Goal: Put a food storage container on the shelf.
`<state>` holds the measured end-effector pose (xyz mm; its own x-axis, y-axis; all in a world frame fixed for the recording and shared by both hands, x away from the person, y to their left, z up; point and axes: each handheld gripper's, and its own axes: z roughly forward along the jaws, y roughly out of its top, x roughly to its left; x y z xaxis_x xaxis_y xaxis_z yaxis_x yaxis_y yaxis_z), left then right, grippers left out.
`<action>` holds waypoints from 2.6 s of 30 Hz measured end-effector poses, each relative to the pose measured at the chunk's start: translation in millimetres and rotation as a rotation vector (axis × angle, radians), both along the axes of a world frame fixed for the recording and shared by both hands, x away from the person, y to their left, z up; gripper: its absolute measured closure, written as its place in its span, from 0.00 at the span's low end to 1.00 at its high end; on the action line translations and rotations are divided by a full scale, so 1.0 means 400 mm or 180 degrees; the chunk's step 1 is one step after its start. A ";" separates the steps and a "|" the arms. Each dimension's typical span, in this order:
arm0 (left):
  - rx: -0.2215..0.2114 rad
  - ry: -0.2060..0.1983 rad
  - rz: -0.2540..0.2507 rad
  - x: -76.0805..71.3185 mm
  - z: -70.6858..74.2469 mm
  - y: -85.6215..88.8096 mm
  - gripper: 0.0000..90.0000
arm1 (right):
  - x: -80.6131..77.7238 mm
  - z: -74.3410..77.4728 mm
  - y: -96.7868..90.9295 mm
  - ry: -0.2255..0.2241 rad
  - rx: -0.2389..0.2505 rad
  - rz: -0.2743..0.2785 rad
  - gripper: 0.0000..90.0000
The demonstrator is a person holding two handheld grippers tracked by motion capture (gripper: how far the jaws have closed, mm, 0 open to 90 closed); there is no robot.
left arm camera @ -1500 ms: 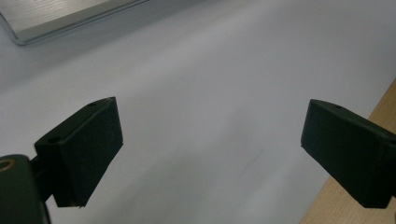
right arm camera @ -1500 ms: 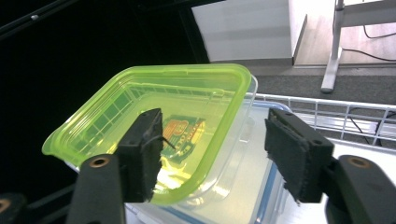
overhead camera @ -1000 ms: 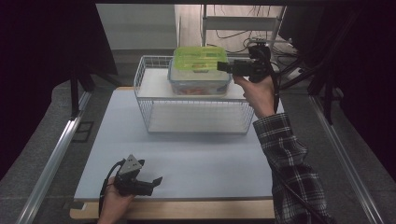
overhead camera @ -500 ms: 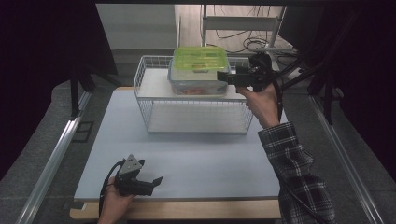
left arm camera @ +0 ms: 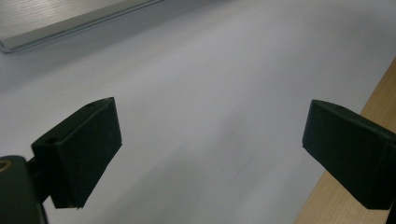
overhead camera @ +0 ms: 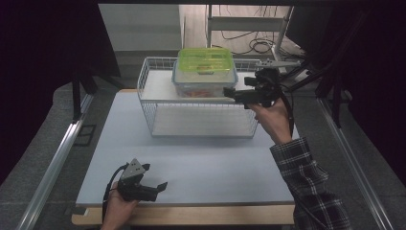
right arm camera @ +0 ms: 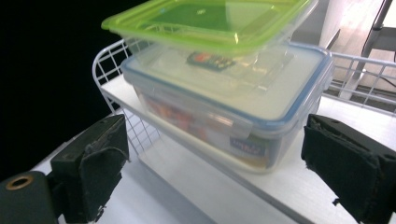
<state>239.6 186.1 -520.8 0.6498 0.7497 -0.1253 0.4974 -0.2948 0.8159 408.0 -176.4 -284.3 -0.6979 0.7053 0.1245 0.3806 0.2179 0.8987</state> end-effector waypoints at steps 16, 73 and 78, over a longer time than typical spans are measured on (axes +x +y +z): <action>-0.0074 -0.0048 -0.0008 0.001 -0.002 0.002 0.04 | -0.060 -0.082 0.004 -0.0143 -0.0291 0.0147 0.05; -0.0067 -0.0081 -0.0048 0.000 -0.003 -0.001 0.04 | -0.224 -0.412 -0.096 -0.0026 -0.0655 0.0071 0.00; -0.0061 -0.0082 -0.0049 0.000 -0.003 -0.002 0.04 | -0.239 -0.430 -0.113 -0.0007 -0.0675 0.0034 0.00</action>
<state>239.5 185.4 -522.0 0.6644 0.7372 -0.1226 0.4716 -0.2863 0.8341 312.4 -221.7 -456.3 -0.7055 0.7082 -0.0276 0.3752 0.4063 0.8332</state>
